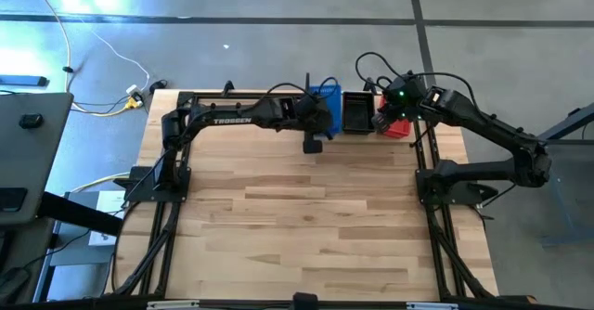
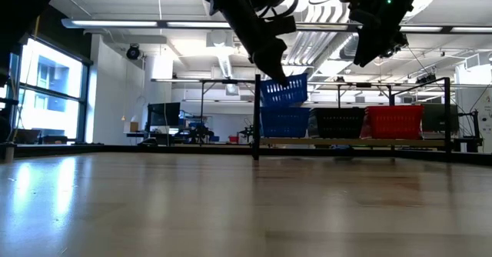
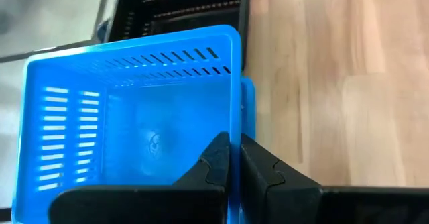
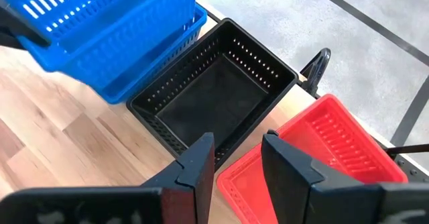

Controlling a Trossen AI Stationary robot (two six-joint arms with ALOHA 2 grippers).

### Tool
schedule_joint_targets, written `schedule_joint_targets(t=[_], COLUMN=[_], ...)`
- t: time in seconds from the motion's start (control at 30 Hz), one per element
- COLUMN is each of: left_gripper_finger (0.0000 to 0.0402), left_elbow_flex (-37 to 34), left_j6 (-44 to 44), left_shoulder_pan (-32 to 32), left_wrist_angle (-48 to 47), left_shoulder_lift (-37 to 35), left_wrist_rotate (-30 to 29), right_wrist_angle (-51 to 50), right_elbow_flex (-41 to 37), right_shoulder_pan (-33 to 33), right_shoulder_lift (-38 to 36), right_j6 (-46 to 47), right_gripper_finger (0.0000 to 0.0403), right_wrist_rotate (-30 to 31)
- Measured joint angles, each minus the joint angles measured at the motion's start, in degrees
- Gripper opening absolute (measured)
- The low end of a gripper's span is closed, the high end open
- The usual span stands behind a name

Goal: Stack baskets on shelf by color
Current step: Stack the blue bin on top of the other blue bin on the shelf

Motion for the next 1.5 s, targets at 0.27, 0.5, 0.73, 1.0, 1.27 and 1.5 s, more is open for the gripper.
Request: schedule_joint_targets(t=[0.27, 0.5, 0.73, 1.0, 1.27, 1.5], left_gripper_finger=[0.0004, 0.0006, 0.0044, 0.0082, 0.01, 0.0091], left_elbow_flex=[0.02, 0.02, 0.02, 0.07, 0.09, 0.15], left_j6=[-1.02, -2.65, -3.02, -3.02, -2.61, -2.49], left_shoulder_pan=[-0.06, -0.06, -0.06, -0.07, -0.15, -0.31], left_wrist_angle=[0.56, 0.43, 0.41, 0.5, 2.44, 1.86], left_shoulder_lift=[-0.02, -0.07, -0.07, -0.15, -0.15, 0.42], left_wrist_rotate=[0.91, 0.65, -1.72, -0.52, -2.48, -1.26], right_wrist_angle=[0.0, 0.0, 0.0, -0.02, -0.02, -0.04], right_elbow_flex=[0.0, 0.0, 0.0, 0.0, 0.0, 0.0], right_shoulder_pan=[-0.01, -0.01, -0.01, 0.0, 0.0, -0.01], right_shoulder_lift=[0.0, 0.0, 0.0, 0.0, 0.0, 0.0], right_j6=[-0.21, -0.21, -0.21, -0.21, -0.21, -0.21], right_gripper_finger=[0.011, 0.011, 0.011, 0.011, 0.011, 0.011], right_wrist_rotate=[-0.01, -0.03, -0.03, -0.06, -0.06, -0.07])
